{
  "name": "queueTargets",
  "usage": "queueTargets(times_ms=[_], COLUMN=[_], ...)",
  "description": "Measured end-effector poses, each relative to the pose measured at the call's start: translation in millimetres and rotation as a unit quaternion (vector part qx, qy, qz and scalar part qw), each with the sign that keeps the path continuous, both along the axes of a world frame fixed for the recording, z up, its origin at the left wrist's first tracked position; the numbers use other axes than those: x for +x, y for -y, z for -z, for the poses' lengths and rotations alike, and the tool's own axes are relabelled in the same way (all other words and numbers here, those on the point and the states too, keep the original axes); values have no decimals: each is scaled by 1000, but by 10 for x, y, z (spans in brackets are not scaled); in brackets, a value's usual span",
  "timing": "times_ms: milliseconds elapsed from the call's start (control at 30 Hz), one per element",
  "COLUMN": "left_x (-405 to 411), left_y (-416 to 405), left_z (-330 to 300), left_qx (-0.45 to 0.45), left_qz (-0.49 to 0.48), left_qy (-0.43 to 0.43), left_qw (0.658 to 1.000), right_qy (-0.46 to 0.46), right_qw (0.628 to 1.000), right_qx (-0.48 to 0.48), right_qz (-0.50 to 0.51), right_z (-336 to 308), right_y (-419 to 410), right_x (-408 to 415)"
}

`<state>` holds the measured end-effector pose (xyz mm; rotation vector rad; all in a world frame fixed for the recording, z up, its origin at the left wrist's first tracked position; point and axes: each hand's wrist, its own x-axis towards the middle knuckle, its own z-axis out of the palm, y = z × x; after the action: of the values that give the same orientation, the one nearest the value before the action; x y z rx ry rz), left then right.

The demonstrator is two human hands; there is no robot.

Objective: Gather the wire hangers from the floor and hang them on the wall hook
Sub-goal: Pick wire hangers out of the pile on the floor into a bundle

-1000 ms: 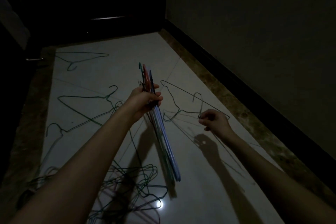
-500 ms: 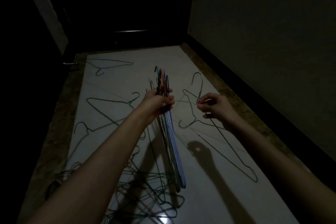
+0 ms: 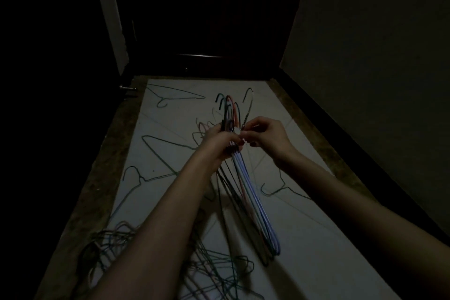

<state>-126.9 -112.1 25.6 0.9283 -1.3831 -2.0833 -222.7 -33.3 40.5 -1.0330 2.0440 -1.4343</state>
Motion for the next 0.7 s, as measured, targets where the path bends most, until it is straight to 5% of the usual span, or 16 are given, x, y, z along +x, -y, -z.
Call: queueTargets(times_ms=[133,333,700], left_x=[-101,-305,-700], left_y=[-22,-39,-109], left_z=[13,131,494], left_qx=[-17,-13,-2], left_qz=[11,-12,-26], left_qy=[-5,13,43], left_qw=[1000,1000,999], right_qy=[-65,-38,-33], right_qw=[996,995,969], right_qx=[55,78,235], right_qz=[-29,-40,68], right_z=[-60,-69,1474], right_y=[55,-61,-829], right_x=[-126,-579,-1471])
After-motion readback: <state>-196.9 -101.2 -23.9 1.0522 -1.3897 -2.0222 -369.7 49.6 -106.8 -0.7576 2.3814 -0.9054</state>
